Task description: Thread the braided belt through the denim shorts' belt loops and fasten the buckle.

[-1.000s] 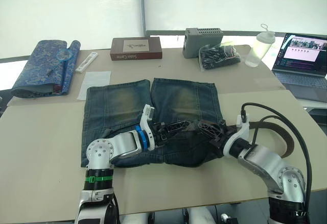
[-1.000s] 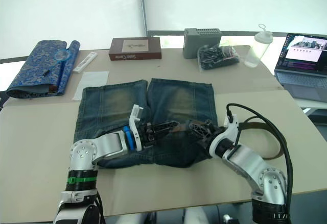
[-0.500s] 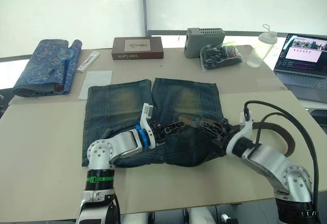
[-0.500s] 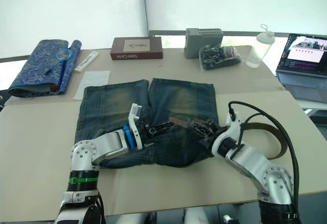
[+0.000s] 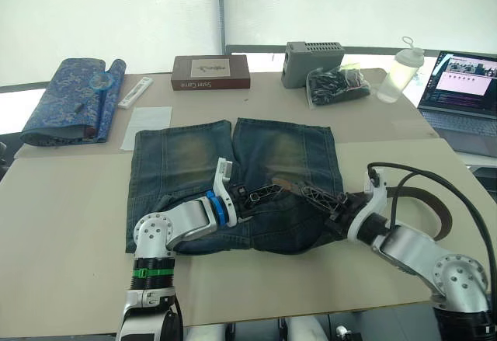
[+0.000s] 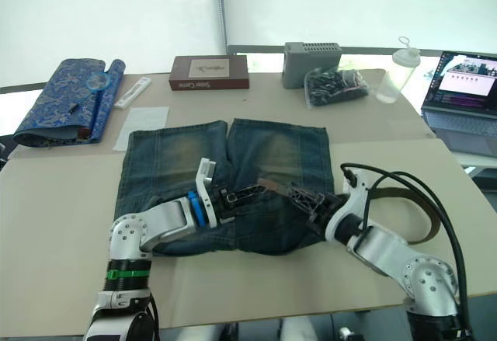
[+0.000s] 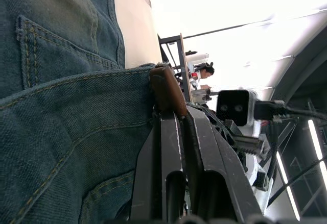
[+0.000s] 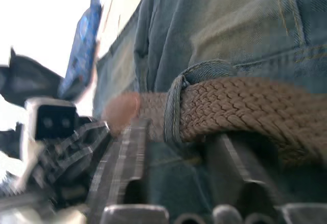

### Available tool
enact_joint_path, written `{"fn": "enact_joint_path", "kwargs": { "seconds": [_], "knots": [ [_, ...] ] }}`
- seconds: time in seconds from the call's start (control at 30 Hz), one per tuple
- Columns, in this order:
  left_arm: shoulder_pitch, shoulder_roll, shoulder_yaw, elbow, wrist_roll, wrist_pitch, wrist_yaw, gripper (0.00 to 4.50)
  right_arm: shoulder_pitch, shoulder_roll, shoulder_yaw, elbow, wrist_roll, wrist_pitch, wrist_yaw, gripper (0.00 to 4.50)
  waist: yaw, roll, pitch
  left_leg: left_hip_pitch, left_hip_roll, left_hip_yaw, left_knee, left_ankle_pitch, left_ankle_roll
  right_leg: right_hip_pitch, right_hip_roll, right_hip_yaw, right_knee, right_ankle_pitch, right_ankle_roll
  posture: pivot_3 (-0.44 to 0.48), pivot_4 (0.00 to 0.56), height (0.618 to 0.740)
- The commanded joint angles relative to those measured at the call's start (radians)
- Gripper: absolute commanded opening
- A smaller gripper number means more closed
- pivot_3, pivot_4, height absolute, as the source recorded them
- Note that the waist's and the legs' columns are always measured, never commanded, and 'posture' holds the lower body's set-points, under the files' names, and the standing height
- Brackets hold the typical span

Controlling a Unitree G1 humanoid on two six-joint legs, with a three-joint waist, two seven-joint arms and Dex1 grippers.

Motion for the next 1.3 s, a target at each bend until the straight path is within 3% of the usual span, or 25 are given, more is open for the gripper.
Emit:
{"fn": "enact_joint_path", "kwargs": {
  "seconds": [0.03, 0.1, 0.27, 0.37, 0.4, 0.6, 0.77, 0.87, 1.13, 1.3],
  "knots": [
    [0.016, 0.046, 0.037, -0.061, -0.087, -0.031, 0.018, 0.0, 0.049, -0.13, -0.042, -0.133, -0.247, -0.034, 0.267, 2.74, 0.0, 0.0, 0.0, 0.0, 0.001, 0.0, 0.0, 0.0, 0.0, 0.0, 0.001, 0.0, -0.001, 0.0, 0.0, 0.0, 0.15, 0.74],
    [0.024, 0.078, 0.039, -0.078, -0.124, -0.046, 0.033, 0.0, 0.091, -0.201, -0.082, -0.158, -0.323, -0.054, 0.379, 2.74, 0.001, -0.001, 0.0, 0.0, 0.001, -0.001, 0.0, 0.0, 0.0, 0.0, 0.001, -0.001, -0.002, 0.0, 0.0, 0.0, 0.15, 0.74],
    [0.035, 0.113, 0.012, -0.095, -0.163, -0.078, 0.053, 0.0, 0.156, -0.343, -0.029, -0.211, -0.614, -0.147, 0.634, 1.22, 0.003, -0.001, 0.0, 0.0, 0.001, -0.001, 0.001, 0.0, 0.0, 0.001, 0.0, -0.001, -0.003, 0.001, 0.001, 0.0, 0.15, 0.74],
    [0.027, 0.11, -0.026, -0.094, -0.129, -0.083, 0.036, 0.0, 0.112, -0.324, 0.014, -0.216, -0.666, -0.168, 0.701, 0.13, 0.004, -0.001, 0.0, 0.0, 0.001, -0.001, 0.001, 0.0, -0.001, 0.002, 0.0, 0.0, -0.004, 0.001, 0.002, 0.0, 0.15, 0.74],
    [0.023, 0.108, -0.037, -0.09, -0.119, -0.084, 0.033, 0.0, 0.095, -0.312, 0.022, -0.21, -0.676, -0.164, 0.706, 0.06, 0.004, -0.001, 0.0, 0.0, 0.001, -0.001, 0.001, 0.0, -0.001, 0.002, 0.0, 0.0, -0.004, 0.001, 0.002, 0.0, 0.15, 0.74],
    [-0.011, 0.052, -0.096, -0.05, -0.035, -0.109, -0.009, 0.0, -0.01, -0.267, 0.081, -0.144, -0.761, -0.085, 0.688, 0.06, 0.019, -0.001, 0.0, -0.001, 0.0, -0.001, 0.001, 0.001, -0.002, 0.001, -0.002, 0.0, -0.004, 0.003, -0.001, 0.0, 0.15, 0.74],
    [-0.021, 0.018, -0.122, -0.032, 0.018, -0.115, -0.038, 0.0, -0.106, -0.258, 0.277, -0.071, -0.939, -0.038, 0.712, 0.06, 0.026, -0.001, 0.0, -0.002, 0.0, -0.001, 0.001, 0.001, -0.002, -0.001, -0.002, -0.001, -0.004, 0.003, -0.001, 0.0, 0.15, 0.74],
    [-0.026, 0.019, -0.125, -0.034, 0.035, -0.101, -0.051, 0.0, -0.15, -0.203, 0.322, -0.006, -1.003, -0.015, 0.689, 0.06, 0.028, -0.001, 0.0, -0.003, 0.0, -0.001, 0.001, 0.001, -0.002, -0.001, -0.002, 0.0, -0.004, 0.003, -0.002, 0.0, 0.15, 0.74],
    [0.013, 0.106, -0.082, -0.091, 0.018, -0.08, -0.033, 0.0, -0.101, -0.157, 0.323, 0.064, -1.061, 0.061, 0.681, 0.06, 0.028, -0.002, -0.001, -0.002, 0.0, -0.002, 0.001, 0.001, -0.002, 0.0, -0.002, -0.001, -0.004, 0.003, -0.001, 0.0, 0.15, 0.74],
    [0.06, 0.11, -0.116, -0.112, 0.062, -0.085, -0.035, 0.0, -0.115, -0.063, 0.224, 0.025, -0.959, 0.088, 0.707, 0.06, 0.027, -0.003, -0.002, 0.0, 0.0, -0.002, 0.001, 0.001, -0.003, 0.001, -0.001, -0.001, -0.004, 0.004, -0.002, 0.0, 0.15, 0.74]
  ]
}}
